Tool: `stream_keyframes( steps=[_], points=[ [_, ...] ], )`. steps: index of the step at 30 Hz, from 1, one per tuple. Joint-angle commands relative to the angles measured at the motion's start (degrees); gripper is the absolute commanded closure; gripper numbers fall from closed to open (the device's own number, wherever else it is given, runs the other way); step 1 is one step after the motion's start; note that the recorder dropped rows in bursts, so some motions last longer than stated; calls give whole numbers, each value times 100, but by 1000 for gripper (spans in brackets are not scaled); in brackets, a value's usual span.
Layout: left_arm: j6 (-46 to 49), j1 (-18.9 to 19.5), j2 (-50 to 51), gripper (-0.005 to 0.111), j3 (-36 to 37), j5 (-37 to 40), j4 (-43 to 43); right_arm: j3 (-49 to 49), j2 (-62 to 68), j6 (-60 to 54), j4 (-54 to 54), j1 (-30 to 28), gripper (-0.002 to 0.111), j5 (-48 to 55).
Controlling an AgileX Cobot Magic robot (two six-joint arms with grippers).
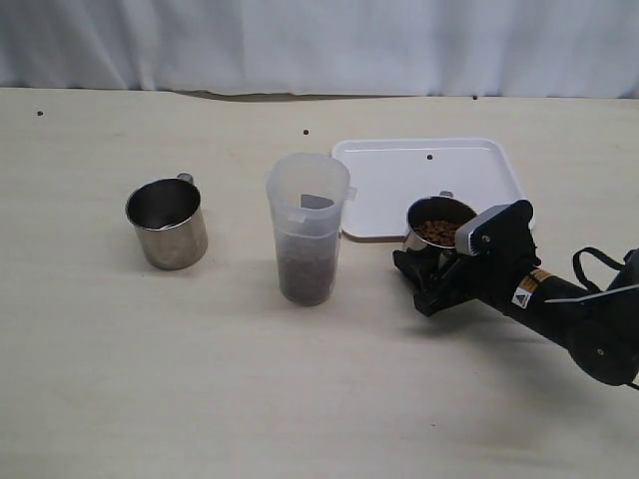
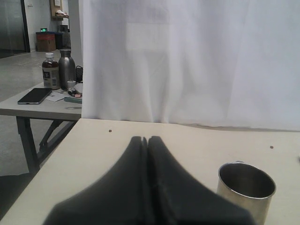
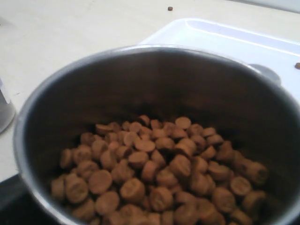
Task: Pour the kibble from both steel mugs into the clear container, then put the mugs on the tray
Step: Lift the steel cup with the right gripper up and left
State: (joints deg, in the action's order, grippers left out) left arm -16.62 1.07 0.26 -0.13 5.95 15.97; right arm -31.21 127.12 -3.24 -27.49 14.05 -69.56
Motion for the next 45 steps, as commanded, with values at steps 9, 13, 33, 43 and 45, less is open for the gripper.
stream_keyframes(
  steps=[9,13,33,43,45],
  points=[
    [-15,-43,-26,107,13,-21,-18,0,-42,-7,-4,-21,58,-40],
    [-15,-43,-26,107,13,-21,-8,49,-110,-7,-37,-21,88,-40],
    [-15,-43,-26,107,13,-42,-6,225,-2927,952,-19,-21,103,1806],
    [-15,-43,-26,107,13,-42,-6,-1024,-4740,3244,-2973,231,103,5726],
    [-15,-43,-26,107,13,-42,-6,-1262,-4795,3401,-3357,666,103,6294]
  ],
)
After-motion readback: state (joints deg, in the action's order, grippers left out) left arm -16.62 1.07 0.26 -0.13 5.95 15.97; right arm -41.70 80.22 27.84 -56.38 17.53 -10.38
